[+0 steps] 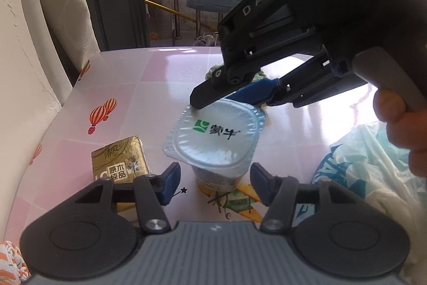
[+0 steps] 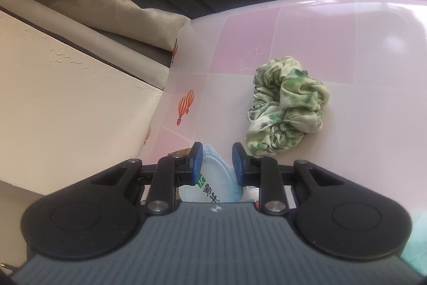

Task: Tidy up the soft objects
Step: 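Grasp the yogurt cup rim with the right gripper and lift, then carry the yogurt cup with the right gripper into the box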

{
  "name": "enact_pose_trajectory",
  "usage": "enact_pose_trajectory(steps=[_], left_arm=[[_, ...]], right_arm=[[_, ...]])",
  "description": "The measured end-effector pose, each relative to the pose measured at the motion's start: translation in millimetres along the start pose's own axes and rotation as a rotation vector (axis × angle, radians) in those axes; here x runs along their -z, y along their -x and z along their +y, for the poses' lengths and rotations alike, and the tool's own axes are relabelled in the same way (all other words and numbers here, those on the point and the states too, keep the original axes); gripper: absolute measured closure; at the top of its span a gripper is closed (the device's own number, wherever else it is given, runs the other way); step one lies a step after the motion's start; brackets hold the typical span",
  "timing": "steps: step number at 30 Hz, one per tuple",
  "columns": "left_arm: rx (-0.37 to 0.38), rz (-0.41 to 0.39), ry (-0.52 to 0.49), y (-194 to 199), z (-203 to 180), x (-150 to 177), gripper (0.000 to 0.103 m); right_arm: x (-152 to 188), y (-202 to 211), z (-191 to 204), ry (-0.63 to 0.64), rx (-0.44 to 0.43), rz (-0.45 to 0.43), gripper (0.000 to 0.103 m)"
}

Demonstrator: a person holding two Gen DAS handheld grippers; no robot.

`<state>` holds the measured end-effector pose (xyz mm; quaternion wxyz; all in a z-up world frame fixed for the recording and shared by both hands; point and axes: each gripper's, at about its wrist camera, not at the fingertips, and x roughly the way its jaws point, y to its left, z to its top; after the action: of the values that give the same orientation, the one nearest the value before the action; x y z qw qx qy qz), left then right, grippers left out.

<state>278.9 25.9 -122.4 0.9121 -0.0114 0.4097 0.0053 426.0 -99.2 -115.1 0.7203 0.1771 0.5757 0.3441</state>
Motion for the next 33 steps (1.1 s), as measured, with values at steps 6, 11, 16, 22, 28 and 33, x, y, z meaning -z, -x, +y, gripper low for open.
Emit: enact_pose_trajectory(steps=[6,11,16,22,28,33], left_arm=[[0.0,0.005,0.029,10,0,-2,0.055],[-0.011,-0.032,-0.002,39,-4,-3,0.055],[0.016,-0.08,-0.042,92,-16,-13,0.055],[0.125,-0.169,-0.143,166,-65,-19,0.055],[0.317,-0.156,-0.257,213,-150,-5,0.054],[0.471,-0.023,-0.322,214,-219,24,0.054]], right_arm=[[7,8,9,0.004,-0.002,0.016,0.083],[15,29,19,-0.012,-0.034,0.0,0.083],[34,80,40,-0.046,-0.107,-0.075,0.083],[87,190,49,-0.089,-0.175,-0.216,0.084],[172,308,22,-0.193,-0.135,-0.365,0.083],[253,368,-24,-0.317,-0.074,-0.451,0.083]])
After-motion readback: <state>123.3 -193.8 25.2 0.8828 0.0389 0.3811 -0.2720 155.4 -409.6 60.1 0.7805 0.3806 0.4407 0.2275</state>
